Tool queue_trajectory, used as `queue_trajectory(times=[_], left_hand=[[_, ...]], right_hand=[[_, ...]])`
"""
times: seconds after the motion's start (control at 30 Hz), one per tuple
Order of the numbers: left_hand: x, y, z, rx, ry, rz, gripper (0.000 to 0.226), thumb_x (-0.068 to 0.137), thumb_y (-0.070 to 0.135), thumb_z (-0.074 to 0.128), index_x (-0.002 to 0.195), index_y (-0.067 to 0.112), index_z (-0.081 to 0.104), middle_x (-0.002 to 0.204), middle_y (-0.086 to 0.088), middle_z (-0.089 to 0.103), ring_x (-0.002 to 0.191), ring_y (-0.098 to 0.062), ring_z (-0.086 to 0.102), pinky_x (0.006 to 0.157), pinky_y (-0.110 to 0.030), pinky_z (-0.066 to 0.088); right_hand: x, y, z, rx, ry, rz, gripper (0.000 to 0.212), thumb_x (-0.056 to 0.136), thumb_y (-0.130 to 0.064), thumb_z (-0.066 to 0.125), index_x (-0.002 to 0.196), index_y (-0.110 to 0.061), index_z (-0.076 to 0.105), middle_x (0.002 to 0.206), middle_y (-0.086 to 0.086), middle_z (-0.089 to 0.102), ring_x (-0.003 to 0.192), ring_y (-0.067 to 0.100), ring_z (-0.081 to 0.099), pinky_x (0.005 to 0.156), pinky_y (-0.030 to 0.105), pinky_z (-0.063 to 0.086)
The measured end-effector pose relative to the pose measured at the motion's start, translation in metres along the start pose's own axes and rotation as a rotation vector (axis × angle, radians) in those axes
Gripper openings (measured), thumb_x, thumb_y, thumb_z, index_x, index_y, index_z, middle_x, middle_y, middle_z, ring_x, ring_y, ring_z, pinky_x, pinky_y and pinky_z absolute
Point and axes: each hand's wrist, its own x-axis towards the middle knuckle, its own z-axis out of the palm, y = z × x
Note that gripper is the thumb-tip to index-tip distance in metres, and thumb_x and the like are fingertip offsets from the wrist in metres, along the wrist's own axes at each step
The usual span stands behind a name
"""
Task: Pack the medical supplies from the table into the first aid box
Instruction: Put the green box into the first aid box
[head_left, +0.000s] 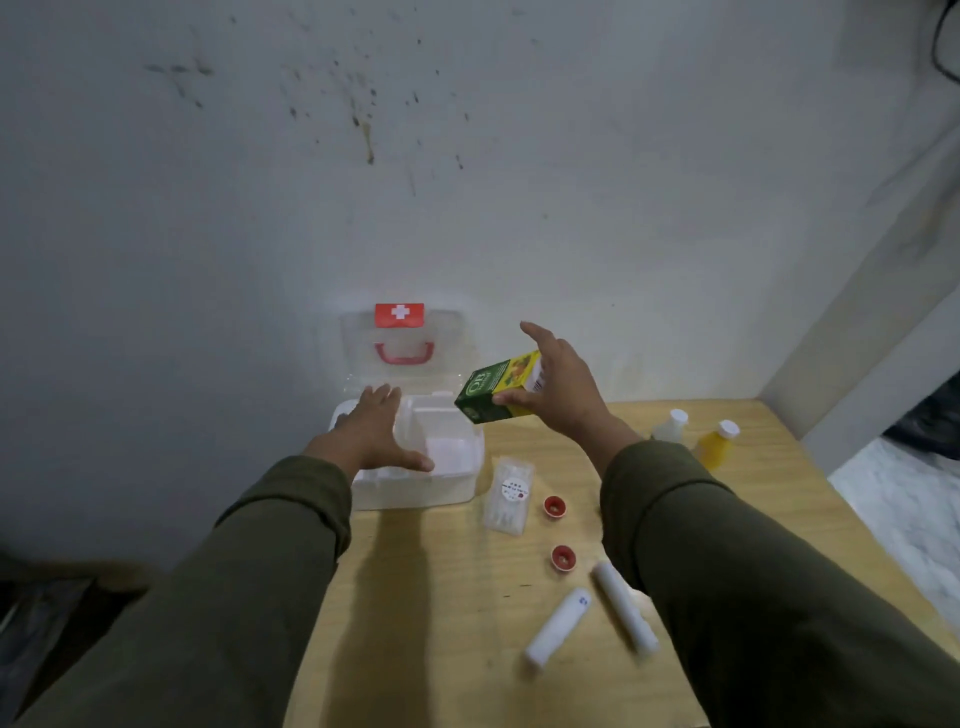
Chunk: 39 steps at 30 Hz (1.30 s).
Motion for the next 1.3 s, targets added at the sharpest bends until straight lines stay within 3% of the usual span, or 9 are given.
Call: queue_trajectory(times=[0.1, 0.2, 0.33, 0.63, 0.87, 1.3], left_hand=[[-0.006, -0.023, 0.010, 0.009, -0.039, -0.047, 0.129, 0.064, 0.062, 0.074, 0.150, 0.012, -0.008, 0.160, -0.005, -0.014, 0.147, -0.024, -0.014, 0.118, -0.052, 0.010], [-0.006, -0.035, 0.019, 0.004, -0.041, -0.065, 0.132, 0.063, 0.063, 0.074, 0.150, 0.012, -0.011, 0.159, -0.005, -0.019, 0.146, -0.024, -0.017, 0.117, -0.054, 0.008], [-0.003, -0.039, 0.023, -0.026, -0.025, -0.064, 0.134, 0.062, 0.062, 0.074, 0.149, 0.012, -0.014, 0.158, -0.004, -0.021, 0.145, -0.025, -0.019, 0.115, -0.055, 0.006], [0.009, -0.051, 0.028, -0.130, -0.063, -0.108, 0.136, 0.062, 0.060, 0.076, 0.148, 0.012, -0.018, 0.158, -0.003, -0.022, 0.145, -0.023, -0.020, 0.117, -0.052, 0.002], [0.011, -0.047, 0.023, -0.116, -0.105, -0.109, 0.136, 0.063, 0.057, 0.077, 0.148, 0.012, -0.019, 0.157, -0.004, -0.024, 0.144, -0.024, -0.023, 0.120, -0.048, 0.004], [0.014, -0.048, 0.028, -0.121, -0.105, -0.118, 0.131, 0.065, 0.056, 0.076, 0.148, 0.018, -0.018, 0.158, -0.002, -0.023, 0.143, -0.025, -0.026, 0.118, -0.048, 0.003]], right_hand=[[-0.001, -0.005, 0.020, -0.060, -0.049, -0.023, 0.093, 0.067, -0.032, 0.082, 0.143, -0.027, 0.029, 0.128, 0.012, 0.051, 0.119, 0.029, 0.046, 0.094, 0.033, 0.037], [0.001, -0.003, 0.038, -0.279, -0.074, -0.026, 0.094, 0.067, -0.043, 0.079, 0.143, -0.031, 0.026, 0.128, 0.008, 0.055, 0.122, 0.029, 0.042, 0.095, 0.042, 0.037], [0.011, 0.003, 0.057, -0.466, -0.085, -0.031, 0.092, 0.069, -0.051, 0.074, 0.143, -0.032, 0.024, 0.129, 0.005, 0.057, 0.120, 0.028, 0.039, 0.091, 0.042, 0.035], [0.035, 0.012, 0.100, -0.298, -0.261, -0.008, 0.097, 0.070, -0.035, 0.080, 0.146, -0.017, 0.023, 0.135, 0.013, 0.047, 0.121, 0.031, 0.038, 0.100, 0.038, 0.034], [0.048, 0.008, 0.118, -0.058, -0.318, 0.048, 0.095, 0.066, -0.026, 0.083, 0.143, -0.030, 0.027, 0.131, 0.013, 0.047, 0.121, 0.029, 0.046, 0.099, 0.038, 0.040], [0.051, 0.008, 0.133, -0.264, -0.378, -0.021, 0.084, 0.071, -0.035, 0.079, 0.140, -0.032, 0.031, 0.124, 0.011, 0.054, 0.108, 0.030, 0.057, 0.087, 0.036, 0.047]])
